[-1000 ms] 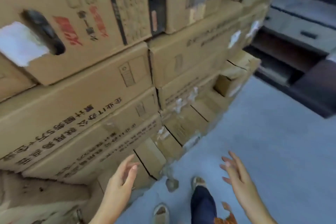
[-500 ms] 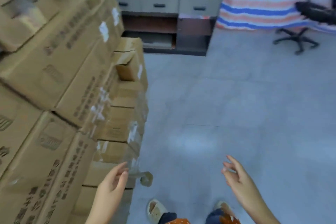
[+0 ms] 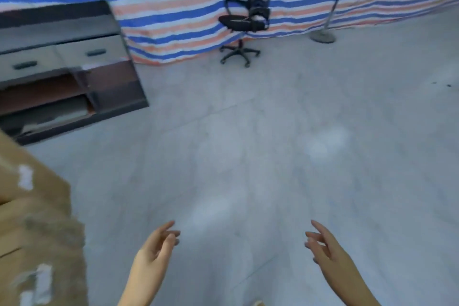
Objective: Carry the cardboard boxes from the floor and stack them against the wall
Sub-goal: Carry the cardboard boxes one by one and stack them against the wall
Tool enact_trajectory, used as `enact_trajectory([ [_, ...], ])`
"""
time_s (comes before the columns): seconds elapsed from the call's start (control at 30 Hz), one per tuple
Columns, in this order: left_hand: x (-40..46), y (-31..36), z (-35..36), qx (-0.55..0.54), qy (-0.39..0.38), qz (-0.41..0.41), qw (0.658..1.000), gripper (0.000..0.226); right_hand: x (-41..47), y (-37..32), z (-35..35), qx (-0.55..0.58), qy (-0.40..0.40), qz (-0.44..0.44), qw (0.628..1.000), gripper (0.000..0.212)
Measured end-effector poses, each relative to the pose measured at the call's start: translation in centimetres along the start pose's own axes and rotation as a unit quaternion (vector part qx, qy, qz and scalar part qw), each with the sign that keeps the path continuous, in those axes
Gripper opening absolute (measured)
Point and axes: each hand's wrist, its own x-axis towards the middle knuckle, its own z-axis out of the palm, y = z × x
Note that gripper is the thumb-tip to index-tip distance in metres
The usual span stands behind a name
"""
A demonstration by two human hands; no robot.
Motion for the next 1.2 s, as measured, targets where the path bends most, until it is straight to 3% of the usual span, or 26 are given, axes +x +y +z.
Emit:
enact_trajectory([
  [0.23,4.1,6.5,12.1,0.016,-0.110,0.025,0.993,0.027,2.8,4.1,-10.6,0.082,0.136,0.059,0.985,0.033],
  [0.53,13.1,11.3,24.0,0.053,-0.202,0.030,0.977,0.024,8.1,6.7,-14.5,0.149,0.225,0.164,0.949,0.032],
  [0.7,21.5,16.3,30.7,0.071,-0.243,0.047,0.966,0.024,16.8,3.6,-17.9,0.163,0.265,0.163,0.936,0.032],
  [0.93,32.2,26.7,39.2,0.151,-0.302,0.152,0.929,0.027,28.9,-3.0,-23.6,0.211,0.311,0.110,0.920,0.031],
  [1.2,36.5,32.3,50.8,0.192,-0.378,0.183,0.887,0.034,35.4,-2.2,-29.5,0.297,0.361,0.132,0.874,0.028],
])
